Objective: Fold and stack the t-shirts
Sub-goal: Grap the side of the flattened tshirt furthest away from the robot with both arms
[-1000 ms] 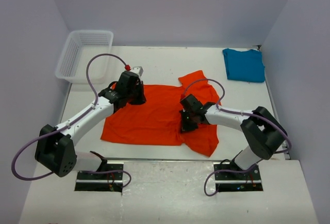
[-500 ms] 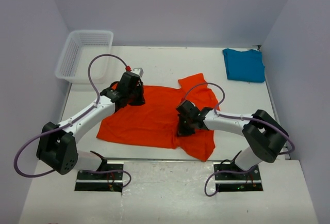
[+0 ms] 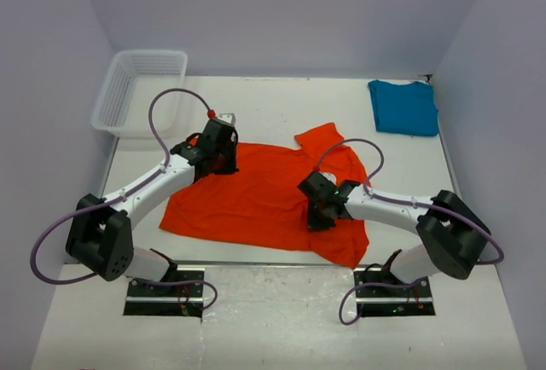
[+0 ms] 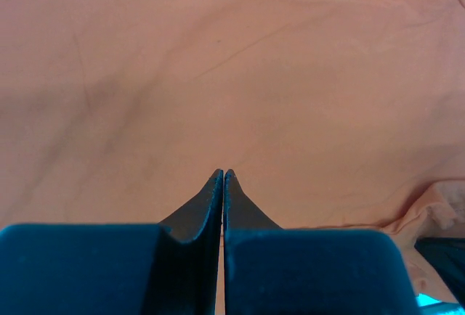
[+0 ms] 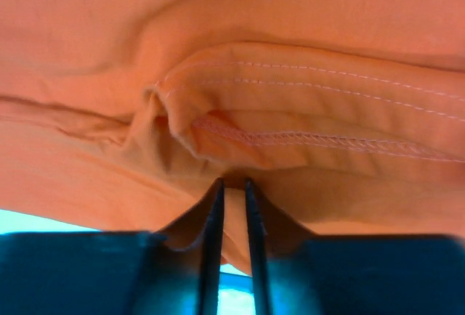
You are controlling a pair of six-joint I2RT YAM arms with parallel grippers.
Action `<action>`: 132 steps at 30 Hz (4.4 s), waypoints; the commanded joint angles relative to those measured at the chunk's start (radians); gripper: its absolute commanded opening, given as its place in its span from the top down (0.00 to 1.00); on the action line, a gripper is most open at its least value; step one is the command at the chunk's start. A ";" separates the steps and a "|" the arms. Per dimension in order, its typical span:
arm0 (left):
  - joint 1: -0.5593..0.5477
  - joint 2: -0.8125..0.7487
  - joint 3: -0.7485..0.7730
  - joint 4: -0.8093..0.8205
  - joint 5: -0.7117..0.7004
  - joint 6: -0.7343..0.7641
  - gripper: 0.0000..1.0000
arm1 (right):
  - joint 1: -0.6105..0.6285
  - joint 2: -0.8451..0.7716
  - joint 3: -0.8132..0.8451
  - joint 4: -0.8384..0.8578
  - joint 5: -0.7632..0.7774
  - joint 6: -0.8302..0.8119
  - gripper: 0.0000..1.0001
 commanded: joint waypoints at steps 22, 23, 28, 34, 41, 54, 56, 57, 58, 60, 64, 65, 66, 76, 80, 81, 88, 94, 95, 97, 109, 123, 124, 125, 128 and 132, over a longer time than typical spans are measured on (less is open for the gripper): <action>0.249 0.276 0.415 -0.029 0.055 0.085 0.92 | -0.442 0.517 1.148 -0.402 0.083 -0.491 0.11; 0.249 0.280 0.415 -0.016 0.087 0.085 0.92 | -0.486 0.564 1.190 -0.410 0.065 -0.494 0.12; 0.249 0.277 0.381 0.026 0.141 0.099 0.92 | -0.589 0.814 1.412 -0.468 -0.084 -0.531 0.19; 0.251 0.286 0.374 0.035 0.149 0.131 0.92 | -0.643 0.936 1.569 -0.557 -0.095 -0.595 0.23; 0.251 0.274 0.374 0.061 0.230 0.123 0.91 | -0.677 0.985 1.611 -0.611 -0.179 -0.666 0.25; 0.251 0.177 0.409 0.007 0.255 0.142 0.91 | -0.684 1.008 1.571 -0.594 -0.248 -0.635 0.32; 0.251 0.165 0.407 0.007 0.287 0.137 0.91 | -0.689 1.017 1.590 -0.595 -0.253 -0.618 0.32; 0.251 0.151 0.409 0.007 0.293 0.132 0.91 | -0.691 1.025 1.606 -0.611 -0.256 -0.614 0.32; 0.251 0.143 0.410 0.004 0.301 0.132 0.91 | -0.694 1.034 1.623 -0.620 -0.258 -0.608 0.32; 0.251 0.125 0.418 -0.003 0.307 0.132 0.90 | -0.695 1.040 1.631 -0.622 -0.256 -0.594 0.33; 0.251 0.109 0.444 -0.022 0.303 0.139 0.90 | -0.698 1.051 1.646 -0.654 -0.270 -0.571 0.39; 0.251 0.106 0.455 -0.028 0.304 0.142 0.90 | -0.701 1.063 1.664 -0.678 -0.276 -0.565 0.40; 0.251 0.103 0.458 -0.029 0.306 0.143 0.90 | -0.700 1.066 1.669 -0.687 -0.280 -0.560 0.40; 0.252 0.089 0.453 -0.034 0.358 0.143 0.89 | -0.701 1.096 1.706 -0.767 -0.300 -0.480 0.52; 0.252 0.059 0.412 -0.009 0.388 0.140 0.89 | -0.701 1.096 1.706 -0.763 -0.299 -0.462 0.75; 0.252 0.057 0.407 -0.011 0.390 0.142 0.89 | -0.703 1.094 1.706 -0.758 -0.297 -0.459 0.86; 0.252 0.030 0.360 0.007 0.411 0.148 0.89 | -0.704 1.088 1.701 -0.740 -0.288 -0.442 1.00; 0.252 0.028 0.346 0.014 0.395 0.148 0.89 | -0.703 1.079 1.695 -0.707 -0.253 -0.451 1.00; 0.252 0.028 0.340 0.018 0.385 0.148 0.89 | -0.697 1.073 1.690 -0.692 -0.235 -0.456 1.00; 0.252 0.037 0.323 0.020 0.355 0.146 0.88 | -0.691 1.037 1.649 -0.643 -0.208 -0.474 1.00; 0.269 0.183 0.248 0.037 0.209 0.054 0.82 | -0.663 0.855 1.464 -0.537 -0.195 -0.502 1.00; 0.271 0.165 0.314 0.007 0.186 0.068 0.82 | -0.542 0.663 1.094 -0.462 -0.204 -0.469 1.00; 0.271 0.163 0.312 0.009 0.183 0.069 0.81 | -0.537 0.654 1.077 -0.456 -0.205 -0.466 1.00; 0.272 0.158 0.308 0.012 0.181 0.071 0.81 | -0.533 0.648 1.066 -0.456 -0.207 -0.465 1.00; 0.275 0.157 0.297 0.014 0.192 0.074 0.81 | -0.516 0.628 1.029 -0.445 -0.178 -0.481 0.97; 0.278 0.155 0.280 0.026 0.206 0.082 0.82 | -0.505 0.599 1.025 -0.414 -0.110 -0.489 0.70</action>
